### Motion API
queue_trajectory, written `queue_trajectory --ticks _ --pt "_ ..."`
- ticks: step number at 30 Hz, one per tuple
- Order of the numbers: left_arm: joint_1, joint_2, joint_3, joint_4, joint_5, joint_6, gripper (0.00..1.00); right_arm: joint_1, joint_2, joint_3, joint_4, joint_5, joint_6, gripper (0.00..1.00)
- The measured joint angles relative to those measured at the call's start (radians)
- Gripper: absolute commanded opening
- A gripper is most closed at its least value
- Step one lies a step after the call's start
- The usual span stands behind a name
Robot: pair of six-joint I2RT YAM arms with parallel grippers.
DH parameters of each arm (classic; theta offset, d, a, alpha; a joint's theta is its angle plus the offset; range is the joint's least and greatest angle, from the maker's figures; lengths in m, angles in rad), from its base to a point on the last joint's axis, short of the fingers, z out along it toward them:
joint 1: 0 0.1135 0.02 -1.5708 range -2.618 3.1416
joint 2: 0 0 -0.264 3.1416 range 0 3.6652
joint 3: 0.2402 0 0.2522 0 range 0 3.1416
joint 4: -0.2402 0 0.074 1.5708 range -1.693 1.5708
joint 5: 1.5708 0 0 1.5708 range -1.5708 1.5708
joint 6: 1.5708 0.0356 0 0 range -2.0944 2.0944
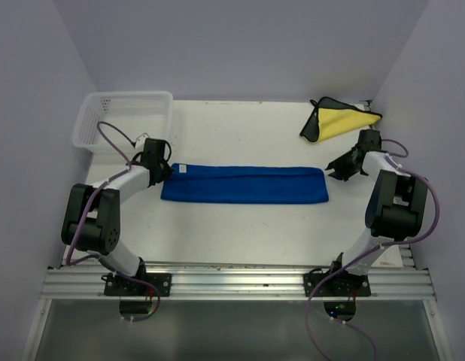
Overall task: Roll the towels
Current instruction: Fold the towel
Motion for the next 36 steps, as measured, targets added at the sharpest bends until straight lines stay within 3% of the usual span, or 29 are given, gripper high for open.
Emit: queue_trajectory --ticks 4,13,18,20,22,25,28,31,33,36 --pt "0.004 0.013 0.014 0.0 -0.002 0.0 0.2 0.0 0.018 0.023 0.006 0.01 0.001 0.33" --pt "0.007 0.022 0.056 0.001 -0.009 0.007 0.37 0.0 0.029 0.072 0.004 0.014 0.0 0.45" --pt "0.013 0.034 0.069 0.0 -0.009 0.013 0.57 0.007 0.029 0.108 0.0 0.014 -0.008 0.48" --pt "0.016 0.034 0.073 0.0 -0.01 0.019 0.73 0.013 0.029 0.123 -0.005 0.017 -0.018 0.52" --pt "0.021 0.034 0.084 -0.002 -0.014 0.028 0.75 0.02 0.028 0.137 -0.016 0.018 -0.032 0.55" --pt "0.026 0.027 0.106 -0.006 -0.021 0.037 0.62 0.028 0.023 0.145 -0.022 0.018 -0.054 0.55" --pt "0.03 -0.012 0.114 -0.006 -0.015 0.054 0.43 0.039 -0.002 0.144 -0.04 0.018 -0.077 0.55" --pt "0.031 -0.077 0.084 0.023 0.029 0.063 0.09 0.047 -0.046 0.138 -0.046 0.021 -0.098 0.54" --pt "0.031 -0.117 0.041 0.048 0.074 0.066 0.0 0.052 -0.074 0.125 -0.046 0.022 -0.109 0.54" --pt "0.031 -0.14 -0.031 0.076 0.139 0.069 0.0 0.059 -0.097 0.104 -0.047 0.021 -0.122 0.54"
